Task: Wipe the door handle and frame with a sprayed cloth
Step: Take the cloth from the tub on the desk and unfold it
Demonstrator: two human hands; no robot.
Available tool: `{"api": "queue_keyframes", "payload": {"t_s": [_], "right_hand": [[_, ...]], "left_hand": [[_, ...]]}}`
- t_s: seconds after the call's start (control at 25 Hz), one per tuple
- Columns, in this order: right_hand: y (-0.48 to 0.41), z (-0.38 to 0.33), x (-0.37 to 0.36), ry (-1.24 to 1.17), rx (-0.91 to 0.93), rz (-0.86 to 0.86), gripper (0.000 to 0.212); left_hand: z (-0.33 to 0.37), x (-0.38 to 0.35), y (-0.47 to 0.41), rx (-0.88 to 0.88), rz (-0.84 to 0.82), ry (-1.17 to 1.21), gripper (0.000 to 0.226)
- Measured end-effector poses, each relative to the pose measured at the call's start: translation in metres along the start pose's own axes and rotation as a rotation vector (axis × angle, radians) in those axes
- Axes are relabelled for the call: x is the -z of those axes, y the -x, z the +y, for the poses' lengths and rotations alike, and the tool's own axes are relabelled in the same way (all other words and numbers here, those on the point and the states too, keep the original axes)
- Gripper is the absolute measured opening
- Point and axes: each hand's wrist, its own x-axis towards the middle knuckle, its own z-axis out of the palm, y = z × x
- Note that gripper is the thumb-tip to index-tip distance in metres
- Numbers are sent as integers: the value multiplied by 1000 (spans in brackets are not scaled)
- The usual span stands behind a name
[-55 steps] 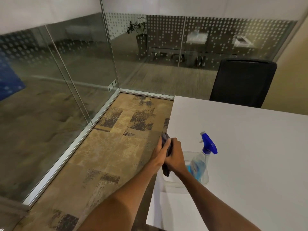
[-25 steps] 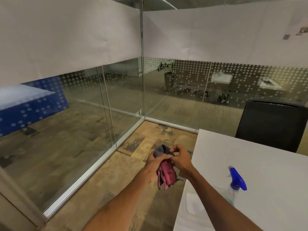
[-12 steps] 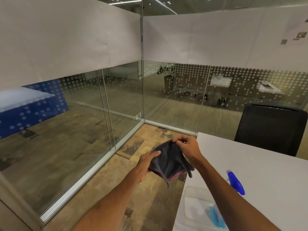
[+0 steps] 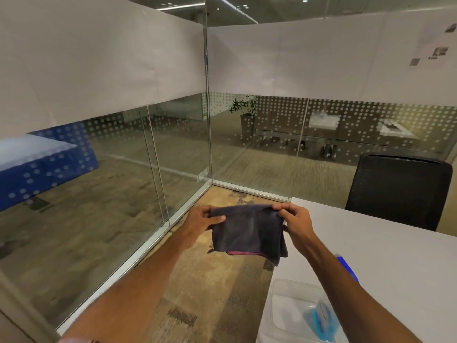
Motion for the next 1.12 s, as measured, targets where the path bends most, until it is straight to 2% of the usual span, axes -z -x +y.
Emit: {"api": "queue_keyframes", "payload": {"t_s": [0.12,0.24,0.48,0.6,0.68,0.88,1.0,1.12], "right_hand": [[4,2,2,-131,-21,23,26],[3,-4,-2,-243,-28,41,30],[-2,-6,3,-263,-47,29,29],[-4,-5,7,-314,-71,46,28],[-4,-6,7,-323,-76,40,29],[-2,2,20,-135,-31,11,28],[0,13,30,-36,-16,-17,23],[2,20,35,-54,5,-22,26]], "left_hand": [[17,0,-10,-36,-45,5,20],[12,-12,-14,9,-59,53,15],[2,-25,-15,68,-47,89,11],[6,-24,-14,51,-117,113,49],[3,-26,-12,23,-185,36,58],[10,-23,-17,11,-67,43,35],[27,-17,-25,16,-118,4,26],[46,-17,-28,-48,-175,-125,29]]}}
